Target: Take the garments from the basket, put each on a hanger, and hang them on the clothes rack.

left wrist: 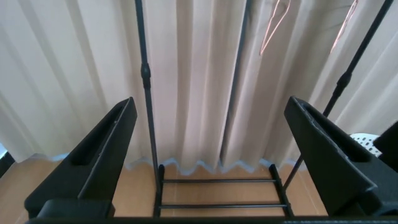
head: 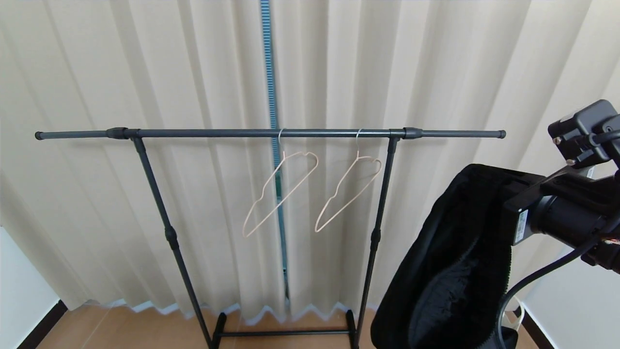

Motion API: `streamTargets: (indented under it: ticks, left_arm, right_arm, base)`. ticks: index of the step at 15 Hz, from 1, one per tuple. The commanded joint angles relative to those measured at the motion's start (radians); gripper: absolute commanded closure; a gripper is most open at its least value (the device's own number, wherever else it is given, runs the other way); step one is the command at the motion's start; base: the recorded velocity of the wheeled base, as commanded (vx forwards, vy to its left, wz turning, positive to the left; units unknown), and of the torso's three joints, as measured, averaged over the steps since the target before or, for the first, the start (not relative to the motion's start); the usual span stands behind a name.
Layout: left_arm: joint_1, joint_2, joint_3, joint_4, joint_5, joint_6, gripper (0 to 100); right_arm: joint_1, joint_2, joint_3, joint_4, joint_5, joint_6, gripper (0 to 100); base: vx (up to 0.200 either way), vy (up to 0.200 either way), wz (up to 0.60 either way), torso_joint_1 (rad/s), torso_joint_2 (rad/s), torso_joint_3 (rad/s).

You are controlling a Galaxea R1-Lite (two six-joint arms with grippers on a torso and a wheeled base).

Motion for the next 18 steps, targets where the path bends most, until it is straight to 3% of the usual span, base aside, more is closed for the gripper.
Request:
streamTargets:
  ticks: [1,4,5,7,8,9,11,13,16,18]
  left_arm:
    - [0.0,0.003,-0.002,0.002,0.0,0.0,0]
    - [-0.004,0.073,0.0,0.005,-0.003,0.03,0]
    - [-0.012,0.153,0.0,0.005,-0.005,0.064,0]
    - [-0.095,0.333,-0.016,-0.015,-0.057,0.05,0]
    - [-0.112,0.405,-0.048,-0.029,-0.079,0.01,0]
    - [-0.147,0.567,-0.131,-0.037,-0.148,-0.088,0]
    - [-0.199,0.742,-0.261,-0.035,-0.215,-0.221,0]
    - [-0.362,0.937,-0.416,-0.035,-0.232,-0.407,0]
    - [-0.53,1.141,-0.504,-0.069,-0.237,-0.549,0]
    - [-0.561,1.23,-0.52,-0.126,-0.237,-0.585,0]
  right_arm:
    - [0.0,0.007,0.021,-0.009,0.002,-0.006,100]
    - [0.0,0.016,0.025,0.0,-0.008,-0.041,100]
    - [0.006,0.029,0.024,0.003,-0.014,-0.043,100]
    - [0.026,0.088,-0.014,0.023,-0.037,-0.038,100]
    - [0.024,0.127,-0.044,0.033,-0.041,-0.033,100]
    - [0.026,0.217,-0.113,0.042,-0.041,-0.012,100]
    - [0.024,0.319,-0.197,0.043,-0.044,0.011,100]
    - [0.026,0.372,-0.243,0.037,-0.041,0.025,100]
    - [0.072,0.412,-0.246,0.033,-0.049,0.144,100]
    - [0.1,0.408,-0.246,0.031,-0.057,0.19,100]
  base:
    - [0.0,0.0,0.0,0.0,0.0,0.0]
    - [0.0,0.0,0.0,0.0,0.0,0.0]
    - [0.0,0.0,0.0,0.0,0.0,0.0]
    - [0.0,0.0,0.0,0.0,0.0,0.0]
    - [0.0,0.0,0.0,0.0,0.0,0.0]
    - [0.0,0.0,0.0,0.0,0.0,0.0]
    - [0.0,0.0,0.0,0.0,0.0,0.0]
    - [0.0,0.0,0.0,0.0,0.0,0.0]
    - [0.0,0.0,0.0,0.0,0.0,0.0]
    - [0.0,0.0,0.0,0.0,0.0,0.0]
